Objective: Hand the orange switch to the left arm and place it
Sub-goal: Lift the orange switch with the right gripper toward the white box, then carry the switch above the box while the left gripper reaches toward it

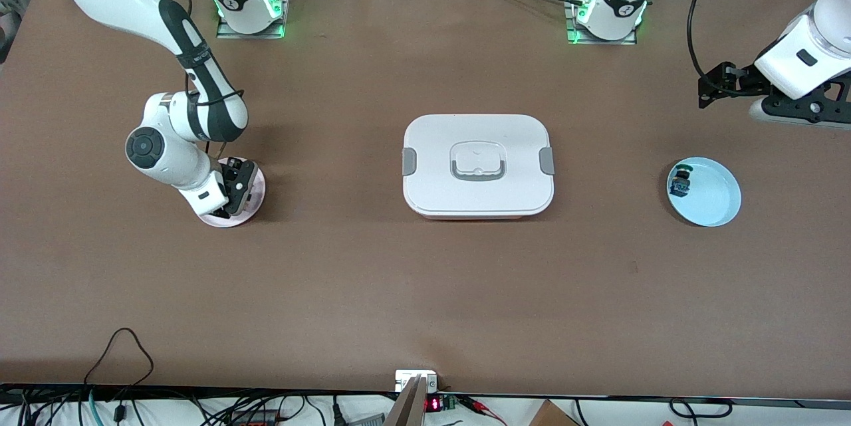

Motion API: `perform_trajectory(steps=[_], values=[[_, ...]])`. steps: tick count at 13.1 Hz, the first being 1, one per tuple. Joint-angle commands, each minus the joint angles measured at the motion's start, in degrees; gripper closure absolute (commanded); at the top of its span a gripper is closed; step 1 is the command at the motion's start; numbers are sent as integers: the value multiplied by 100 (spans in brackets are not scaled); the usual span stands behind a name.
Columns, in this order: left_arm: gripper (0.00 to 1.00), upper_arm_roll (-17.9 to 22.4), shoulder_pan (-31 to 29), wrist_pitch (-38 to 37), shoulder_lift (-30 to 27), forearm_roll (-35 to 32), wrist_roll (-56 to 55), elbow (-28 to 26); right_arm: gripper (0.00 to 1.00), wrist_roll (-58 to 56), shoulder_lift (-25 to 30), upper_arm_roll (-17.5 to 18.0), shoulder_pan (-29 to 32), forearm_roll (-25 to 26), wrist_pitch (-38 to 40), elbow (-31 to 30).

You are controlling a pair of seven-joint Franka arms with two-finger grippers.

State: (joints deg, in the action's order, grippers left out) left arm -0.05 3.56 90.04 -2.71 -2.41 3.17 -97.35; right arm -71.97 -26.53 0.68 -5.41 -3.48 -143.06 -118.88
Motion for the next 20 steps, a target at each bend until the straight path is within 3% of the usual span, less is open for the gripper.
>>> perform_trajectory(steps=[1, 8, 10, 12, 16, 20], values=[[0, -13, 13, -100, 69, -84, 87, 163, 91, -28, 446, 11, 22, -47, 715, 171], [0, -13, 22, -109, 78, -58, 26, 242, 94, -159, 1676, 116, -13, -134, 2614, 584], [0, -13, 40, -109, 104, -58, 26, 269, 94, -386, 1949, 379, -13, -1323, 3115, 777], [0, -21, 66, -118, 122, -49, 34, 286, 94, -825, 1933, 398, -13, -2589, 3293, 822], [0, -30, 198, -459, 350, 100, 35, 620, 94, -1591, 1810, 398, -459, -4875, 3232, 822], [0, -30, 163, -671, 403, 812, 70, 620, 94, -2092, 1661, 398, -1259, -7275, 2768, 840]])
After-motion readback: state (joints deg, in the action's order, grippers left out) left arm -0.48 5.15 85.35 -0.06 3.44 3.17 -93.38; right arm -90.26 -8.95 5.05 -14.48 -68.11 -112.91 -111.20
